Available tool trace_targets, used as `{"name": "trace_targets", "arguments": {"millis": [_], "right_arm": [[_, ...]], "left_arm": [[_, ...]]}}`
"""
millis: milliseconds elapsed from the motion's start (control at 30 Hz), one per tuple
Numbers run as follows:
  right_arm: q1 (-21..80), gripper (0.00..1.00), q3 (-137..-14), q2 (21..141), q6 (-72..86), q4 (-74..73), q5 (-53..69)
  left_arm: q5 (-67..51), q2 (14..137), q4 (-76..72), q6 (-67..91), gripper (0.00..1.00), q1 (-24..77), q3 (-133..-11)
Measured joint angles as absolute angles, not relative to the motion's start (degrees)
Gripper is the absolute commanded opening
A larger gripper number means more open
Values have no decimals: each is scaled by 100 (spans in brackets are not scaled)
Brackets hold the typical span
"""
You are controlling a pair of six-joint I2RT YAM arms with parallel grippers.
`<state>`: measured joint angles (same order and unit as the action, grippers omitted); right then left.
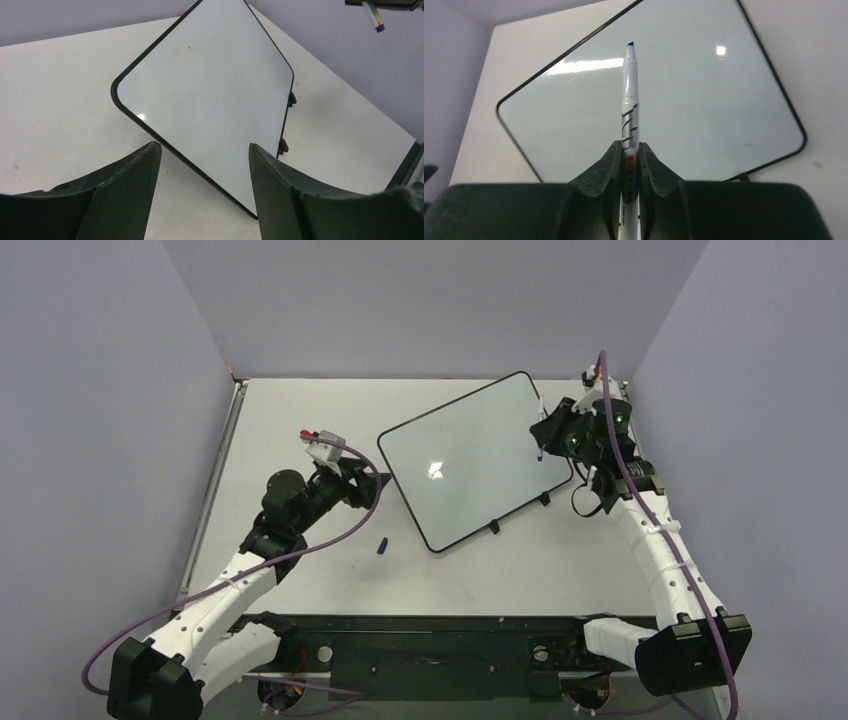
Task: Write a sentence on the whiteboard
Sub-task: Move the whiteboard to the center of the board, then write a sentence on the whiteboard.
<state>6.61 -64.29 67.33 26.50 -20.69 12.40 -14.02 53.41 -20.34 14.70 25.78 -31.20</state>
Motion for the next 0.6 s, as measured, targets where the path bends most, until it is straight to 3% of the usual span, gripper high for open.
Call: {"name": "trace_targets", "arguments": {"millis": [333,600], "right_arm": [[1911,0,-6744,6700,1584,-2303,3402],[2899,0,-7308,6689,558,-3133,4224]], "left_arm": [[-2541,5896,-572,2104,56,2571,-5522],[-4010,6451,-451,2888,57,2580,-5898]]}}
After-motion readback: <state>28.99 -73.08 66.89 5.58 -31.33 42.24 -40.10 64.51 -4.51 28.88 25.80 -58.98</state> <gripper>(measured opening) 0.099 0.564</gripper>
